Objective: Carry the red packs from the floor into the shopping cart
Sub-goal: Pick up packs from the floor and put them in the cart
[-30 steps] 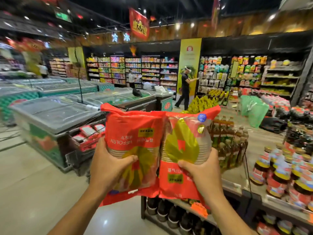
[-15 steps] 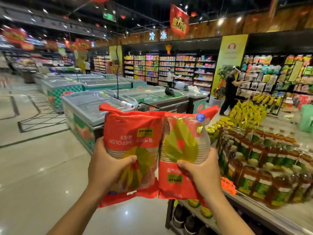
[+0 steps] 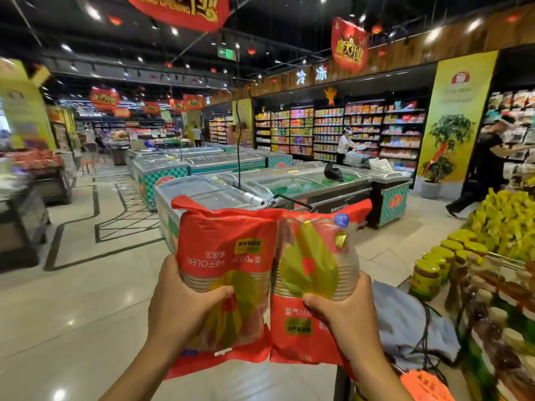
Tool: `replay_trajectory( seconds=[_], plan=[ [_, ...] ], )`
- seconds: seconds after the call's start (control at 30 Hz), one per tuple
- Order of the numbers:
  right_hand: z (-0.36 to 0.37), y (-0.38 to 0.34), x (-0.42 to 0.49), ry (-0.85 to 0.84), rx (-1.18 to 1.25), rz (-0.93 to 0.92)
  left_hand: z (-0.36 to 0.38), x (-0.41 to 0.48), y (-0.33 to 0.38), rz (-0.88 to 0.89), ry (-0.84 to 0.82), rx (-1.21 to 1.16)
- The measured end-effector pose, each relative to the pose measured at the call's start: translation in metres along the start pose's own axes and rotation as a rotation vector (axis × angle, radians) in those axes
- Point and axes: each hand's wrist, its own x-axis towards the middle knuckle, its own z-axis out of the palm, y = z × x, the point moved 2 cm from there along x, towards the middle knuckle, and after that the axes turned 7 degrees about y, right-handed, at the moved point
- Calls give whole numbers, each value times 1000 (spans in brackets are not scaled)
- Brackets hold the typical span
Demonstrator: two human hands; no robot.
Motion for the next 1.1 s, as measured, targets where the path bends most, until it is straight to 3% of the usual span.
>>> replay_trajectory(
  seconds=[0.57, 1.1],
  plan=[
    [107, 35, 169, -168, 6, -32, 106, 130, -16, -8, 99, 42],
    [267, 54, 313, -119, -33, -28, 208, 333, -95, -13, 57, -66]
  ],
)
